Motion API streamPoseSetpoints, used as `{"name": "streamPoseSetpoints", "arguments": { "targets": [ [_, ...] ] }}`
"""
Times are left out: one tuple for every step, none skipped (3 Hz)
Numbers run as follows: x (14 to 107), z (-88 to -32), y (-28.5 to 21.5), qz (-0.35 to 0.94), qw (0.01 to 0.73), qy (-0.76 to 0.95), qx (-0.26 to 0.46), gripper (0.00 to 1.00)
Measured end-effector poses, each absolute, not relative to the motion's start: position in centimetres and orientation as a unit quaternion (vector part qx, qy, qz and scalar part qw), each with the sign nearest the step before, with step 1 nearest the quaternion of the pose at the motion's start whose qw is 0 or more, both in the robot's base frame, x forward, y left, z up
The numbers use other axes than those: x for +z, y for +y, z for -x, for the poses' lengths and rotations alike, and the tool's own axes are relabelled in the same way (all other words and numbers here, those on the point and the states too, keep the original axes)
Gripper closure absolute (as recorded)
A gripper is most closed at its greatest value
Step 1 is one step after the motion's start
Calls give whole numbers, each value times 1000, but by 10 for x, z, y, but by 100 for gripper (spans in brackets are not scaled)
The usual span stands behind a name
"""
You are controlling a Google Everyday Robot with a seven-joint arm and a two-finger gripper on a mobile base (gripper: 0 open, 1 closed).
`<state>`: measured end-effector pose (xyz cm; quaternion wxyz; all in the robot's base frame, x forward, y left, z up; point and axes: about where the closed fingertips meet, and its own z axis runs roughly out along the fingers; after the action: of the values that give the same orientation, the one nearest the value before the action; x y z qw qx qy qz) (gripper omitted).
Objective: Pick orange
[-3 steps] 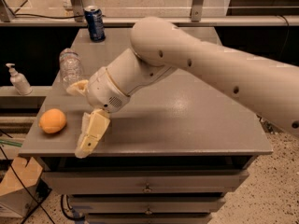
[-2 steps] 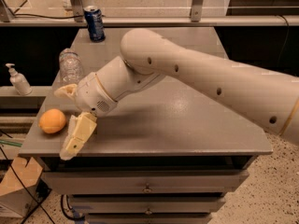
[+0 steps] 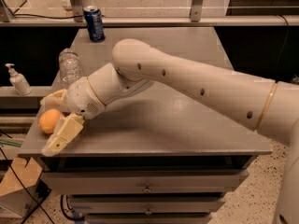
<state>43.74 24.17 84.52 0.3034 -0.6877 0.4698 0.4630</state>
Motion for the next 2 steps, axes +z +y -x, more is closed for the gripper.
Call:
{"name": "streamPoseSetpoints", "arguments": {
  "targets": [
    [844,-451,238,679,311,479,461,40],
    [840,-465,227,666,321,495,456,64]
  ]
}}
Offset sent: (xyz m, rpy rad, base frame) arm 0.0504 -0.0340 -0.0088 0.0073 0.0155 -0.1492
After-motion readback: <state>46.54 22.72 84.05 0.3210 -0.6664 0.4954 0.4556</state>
